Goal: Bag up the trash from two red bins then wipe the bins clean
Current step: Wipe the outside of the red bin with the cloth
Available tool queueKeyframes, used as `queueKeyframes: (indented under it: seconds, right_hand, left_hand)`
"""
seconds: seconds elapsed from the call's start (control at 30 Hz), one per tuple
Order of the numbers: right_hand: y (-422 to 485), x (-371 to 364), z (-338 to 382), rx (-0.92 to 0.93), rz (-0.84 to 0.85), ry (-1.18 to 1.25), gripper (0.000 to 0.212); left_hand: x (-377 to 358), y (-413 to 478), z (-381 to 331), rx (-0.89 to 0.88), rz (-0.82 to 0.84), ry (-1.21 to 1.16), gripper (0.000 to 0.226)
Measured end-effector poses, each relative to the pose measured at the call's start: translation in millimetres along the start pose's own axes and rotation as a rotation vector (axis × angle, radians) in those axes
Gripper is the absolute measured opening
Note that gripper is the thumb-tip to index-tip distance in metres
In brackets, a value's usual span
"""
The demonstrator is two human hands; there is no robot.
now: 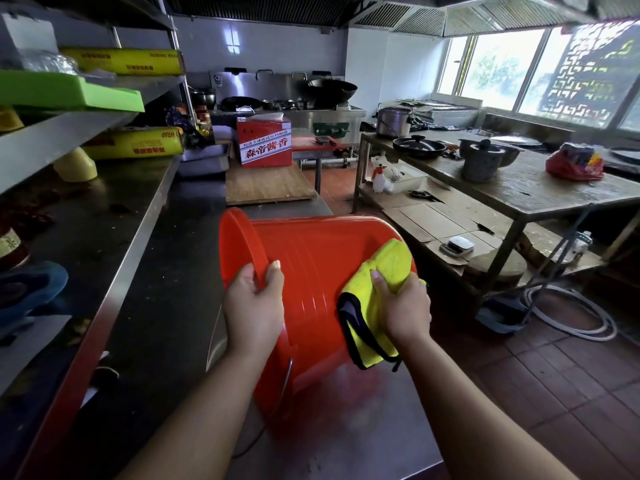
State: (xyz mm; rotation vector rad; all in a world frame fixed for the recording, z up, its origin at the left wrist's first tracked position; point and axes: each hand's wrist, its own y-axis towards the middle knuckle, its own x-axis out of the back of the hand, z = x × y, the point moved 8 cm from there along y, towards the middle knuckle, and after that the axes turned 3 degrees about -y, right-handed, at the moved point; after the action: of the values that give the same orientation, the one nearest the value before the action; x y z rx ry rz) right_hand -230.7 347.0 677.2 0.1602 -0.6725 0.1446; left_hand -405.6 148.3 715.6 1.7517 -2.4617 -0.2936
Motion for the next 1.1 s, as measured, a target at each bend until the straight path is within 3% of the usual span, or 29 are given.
queueKeyframes:
  seconds: [0.17, 0.4, 0.53, 0.67, 0.83, 1.03, 1.1]
  right_hand:
    - [-0.3, 17.8, 2.4, 0.021, -0.044, -0.026, 0.052]
    - [-12.4, 19.8, 34.9, 0.243, -0.004, -0.052, 0.061]
    - [-20.2, 20.8, 35.1, 0.257, -0.001, -0.051, 0.065]
    - [-30.9, 29.0, 29.9, 0.277, -0.059, -0.038, 0.059]
    - [-47.8, 38.9, 54.3, 0.439, -0.147, -0.037, 0.054]
    - [-46.6, 37.0, 62.0, 0.490, -0.143, -0.075, 0.057]
    - [-46.6, 35.0, 62.4, 0.495, -0.136, -0.075, 0.056]
  left_hand:
    - [-2.6, -0.3, 0.0, -0.011, 0.032, -0.010, 0.019]
    - [-19.3, -3.3, 1.1, -0.027, 0.158, 0.024, 0.021]
    - [-22.5, -12.4, -2.3, -0.090, 0.200, 0.031, 0.022]
    - [-11.3, -14.3, 0.0, -0.076, 0.102, -0.066, 0.014]
    - [-3.2, -6.8, 12.3, 0.043, -0.071, -0.233, 0.018]
    - [-4.7, -5.2, 21.0, 0.054, -0.038, -0.088, 0.020]
    - [-2.4, -5.9, 12.4, 0.028, -0.021, 0.048, 0.042]
